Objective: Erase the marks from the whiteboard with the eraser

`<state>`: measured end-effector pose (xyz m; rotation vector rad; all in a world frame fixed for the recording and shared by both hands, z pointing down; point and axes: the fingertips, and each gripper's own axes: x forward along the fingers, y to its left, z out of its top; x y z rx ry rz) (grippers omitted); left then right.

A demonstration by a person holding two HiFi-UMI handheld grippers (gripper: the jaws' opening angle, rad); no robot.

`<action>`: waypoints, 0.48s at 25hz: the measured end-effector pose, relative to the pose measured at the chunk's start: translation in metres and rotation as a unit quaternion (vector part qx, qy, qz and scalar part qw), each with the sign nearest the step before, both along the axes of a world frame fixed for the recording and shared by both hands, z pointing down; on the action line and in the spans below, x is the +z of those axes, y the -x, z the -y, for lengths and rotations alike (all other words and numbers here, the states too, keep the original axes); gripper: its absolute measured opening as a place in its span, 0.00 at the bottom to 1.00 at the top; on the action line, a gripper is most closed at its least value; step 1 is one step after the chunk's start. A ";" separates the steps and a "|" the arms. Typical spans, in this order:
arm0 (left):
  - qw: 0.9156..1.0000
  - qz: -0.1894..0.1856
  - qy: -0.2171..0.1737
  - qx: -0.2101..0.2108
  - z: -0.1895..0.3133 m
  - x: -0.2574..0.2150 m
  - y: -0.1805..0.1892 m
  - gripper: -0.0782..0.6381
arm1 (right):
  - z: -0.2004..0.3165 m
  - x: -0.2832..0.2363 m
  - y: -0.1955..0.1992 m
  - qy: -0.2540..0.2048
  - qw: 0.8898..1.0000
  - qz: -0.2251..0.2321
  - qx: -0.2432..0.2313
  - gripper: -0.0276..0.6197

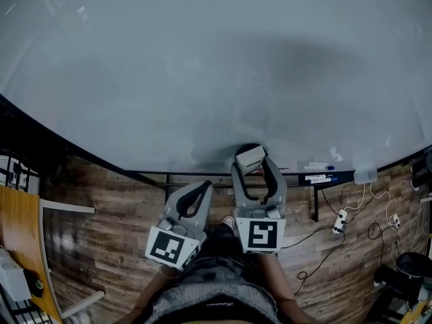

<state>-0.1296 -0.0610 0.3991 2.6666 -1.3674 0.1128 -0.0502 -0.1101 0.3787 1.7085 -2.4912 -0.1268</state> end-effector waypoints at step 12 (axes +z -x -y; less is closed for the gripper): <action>1.000 -0.001 0.000 -0.004 0.015 -0.003 0.035 0.11 | 0.000 0.000 0.010 0.008 0.998 0.015 0.053 0.43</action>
